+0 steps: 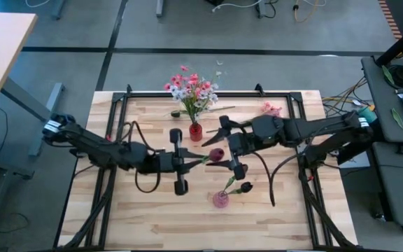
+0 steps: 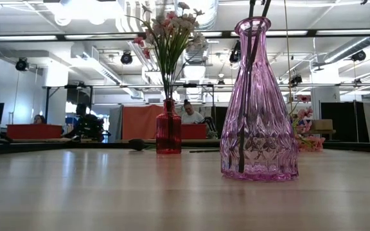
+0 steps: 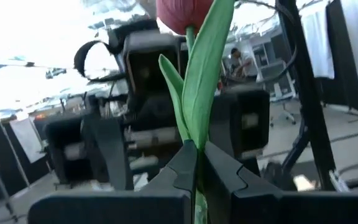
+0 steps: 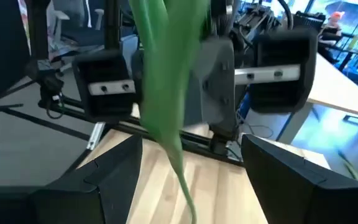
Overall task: Sort flowers into vase by color
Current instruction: Put the purple flower into the purple vase
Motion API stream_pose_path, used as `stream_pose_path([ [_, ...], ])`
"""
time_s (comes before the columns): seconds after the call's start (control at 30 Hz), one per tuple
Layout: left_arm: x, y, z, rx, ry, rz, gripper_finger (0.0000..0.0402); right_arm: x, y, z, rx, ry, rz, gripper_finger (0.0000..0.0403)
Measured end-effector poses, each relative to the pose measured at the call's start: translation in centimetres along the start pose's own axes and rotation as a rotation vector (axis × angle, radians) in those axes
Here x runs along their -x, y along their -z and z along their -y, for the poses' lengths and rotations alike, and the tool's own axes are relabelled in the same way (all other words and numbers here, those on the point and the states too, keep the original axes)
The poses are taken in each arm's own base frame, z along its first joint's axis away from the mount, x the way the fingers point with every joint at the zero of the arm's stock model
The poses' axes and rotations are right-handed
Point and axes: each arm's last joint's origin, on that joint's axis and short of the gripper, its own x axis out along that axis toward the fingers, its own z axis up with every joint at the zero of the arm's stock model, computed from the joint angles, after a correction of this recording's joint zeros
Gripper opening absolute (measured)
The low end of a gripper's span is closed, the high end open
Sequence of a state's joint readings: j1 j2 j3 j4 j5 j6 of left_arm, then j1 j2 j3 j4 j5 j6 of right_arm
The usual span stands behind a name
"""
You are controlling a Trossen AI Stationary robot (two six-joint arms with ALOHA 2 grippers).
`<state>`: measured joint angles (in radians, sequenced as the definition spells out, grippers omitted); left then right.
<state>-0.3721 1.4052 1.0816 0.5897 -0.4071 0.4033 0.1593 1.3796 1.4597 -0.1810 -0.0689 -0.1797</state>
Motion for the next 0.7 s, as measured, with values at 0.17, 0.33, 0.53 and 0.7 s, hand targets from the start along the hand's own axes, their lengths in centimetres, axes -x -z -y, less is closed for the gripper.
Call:
stream_pose_path([
  [0.17,-0.36,-0.32,0.07,0.017,0.009,0.02,0.0,0.18,-0.15,0.01,-0.005,-0.001,0.006,0.0231],
  [0.33,-0.35,-0.48,-0.05,0.037,0.006,0.041,0.0,0.22,-0.21,0.0,-0.023,-0.002,0.01,0.0132],
  [0.53,-0.36,-0.53,-0.21,0.041,-0.024,0.039,0.0003,0.18,-0.22,-0.08,0.023,-0.022,0.015,0.0019],
  [0.7,-0.35,-0.53,-0.28,0.046,-0.045,0.033,0.003,0.26,-0.29,-0.08,0.023,-0.035,0.022,0.0011],
])
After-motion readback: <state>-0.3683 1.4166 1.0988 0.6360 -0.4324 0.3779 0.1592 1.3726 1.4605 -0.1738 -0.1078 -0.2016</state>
